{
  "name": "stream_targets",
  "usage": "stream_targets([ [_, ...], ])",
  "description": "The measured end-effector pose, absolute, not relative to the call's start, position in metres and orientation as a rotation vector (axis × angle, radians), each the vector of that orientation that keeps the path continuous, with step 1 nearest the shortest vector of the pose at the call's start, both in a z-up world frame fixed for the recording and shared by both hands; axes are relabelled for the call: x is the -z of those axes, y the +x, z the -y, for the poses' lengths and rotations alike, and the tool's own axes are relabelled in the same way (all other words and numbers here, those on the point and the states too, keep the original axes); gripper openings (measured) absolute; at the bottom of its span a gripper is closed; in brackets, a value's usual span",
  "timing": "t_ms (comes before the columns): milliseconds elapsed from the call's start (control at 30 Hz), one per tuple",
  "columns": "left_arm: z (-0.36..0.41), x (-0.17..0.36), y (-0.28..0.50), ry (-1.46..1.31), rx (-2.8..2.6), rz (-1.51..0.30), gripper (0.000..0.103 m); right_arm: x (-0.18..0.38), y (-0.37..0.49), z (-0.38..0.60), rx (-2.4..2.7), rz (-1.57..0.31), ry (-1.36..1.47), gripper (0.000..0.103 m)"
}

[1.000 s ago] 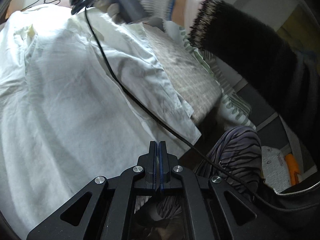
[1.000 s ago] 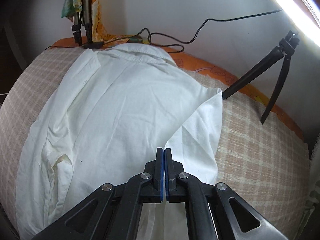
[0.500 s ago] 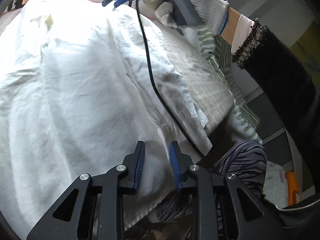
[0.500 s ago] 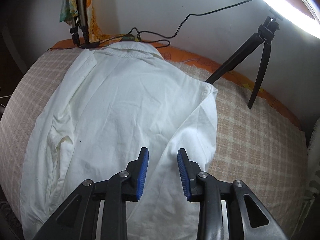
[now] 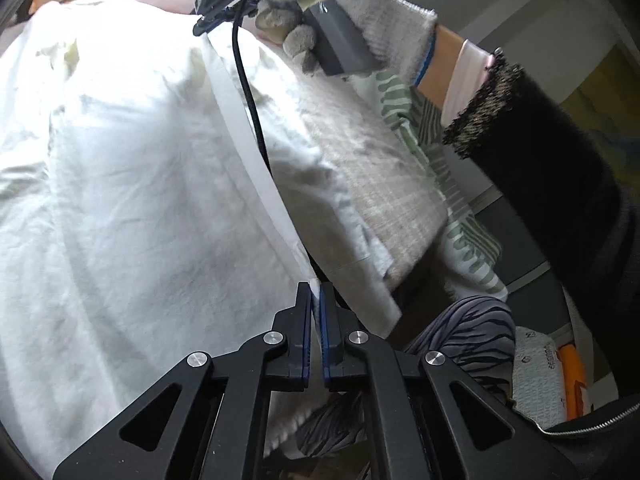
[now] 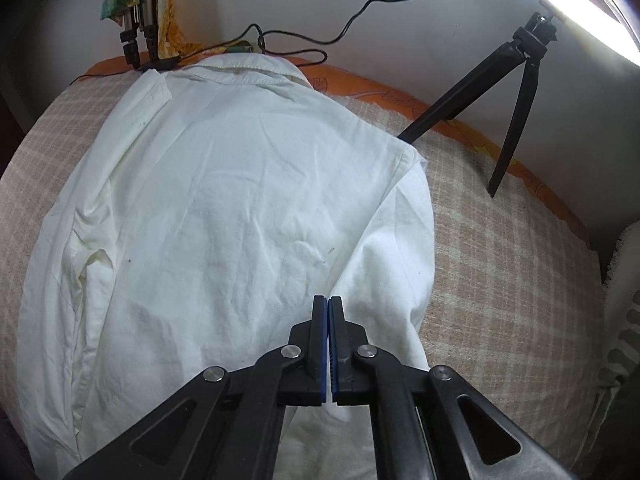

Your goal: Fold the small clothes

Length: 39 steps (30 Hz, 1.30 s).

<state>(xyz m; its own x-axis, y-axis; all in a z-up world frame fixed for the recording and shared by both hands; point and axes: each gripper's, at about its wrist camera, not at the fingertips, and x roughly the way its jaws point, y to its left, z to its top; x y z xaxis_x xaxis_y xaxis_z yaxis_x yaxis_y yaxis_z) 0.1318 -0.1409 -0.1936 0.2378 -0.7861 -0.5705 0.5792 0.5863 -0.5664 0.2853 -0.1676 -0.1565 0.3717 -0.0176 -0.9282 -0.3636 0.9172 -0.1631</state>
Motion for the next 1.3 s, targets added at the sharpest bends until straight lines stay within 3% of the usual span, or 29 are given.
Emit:
stream_targets([
  [200,0.133,0.195,0.124,-0.259,0.936,-0.942,0.002,0.139,0.272,0.147,-0.319,-1.132,-0.368,0.0],
  [433,0.131,0.21,0.125,-0.234,0.907,-0.999,0.002,0.181,0.27,0.122,-0.368,-1.174,-0.425,0.0],
  [500,0.128,0.207,0.122,-0.214,0.904,-0.985,0.002,0.177,0.265,0.124,-0.393,-1.167,-0.409,0.017],
  [567,0.126,0.203,0.118,-0.179,0.89,-0.965,0.002,0.16,0.257,0.133,-0.426,-1.125,-0.359,0.026],
  [767,0.104,0.194,0.113,-0.162,0.794,-0.906,0.006,0.127,0.236,0.197,-0.365,-1.036,-0.219,0.026],
  [1000,0.109,0.183,0.116,-0.111,0.809,-0.833,0.006,0.158,0.232,0.249,-0.291,-1.07,-0.118,0.026],
  [1300,0.141,0.194,0.113,-0.019,0.842,-0.882,0.006,0.177,0.256,0.255,-0.159,-1.11,-0.196,0.026],
])
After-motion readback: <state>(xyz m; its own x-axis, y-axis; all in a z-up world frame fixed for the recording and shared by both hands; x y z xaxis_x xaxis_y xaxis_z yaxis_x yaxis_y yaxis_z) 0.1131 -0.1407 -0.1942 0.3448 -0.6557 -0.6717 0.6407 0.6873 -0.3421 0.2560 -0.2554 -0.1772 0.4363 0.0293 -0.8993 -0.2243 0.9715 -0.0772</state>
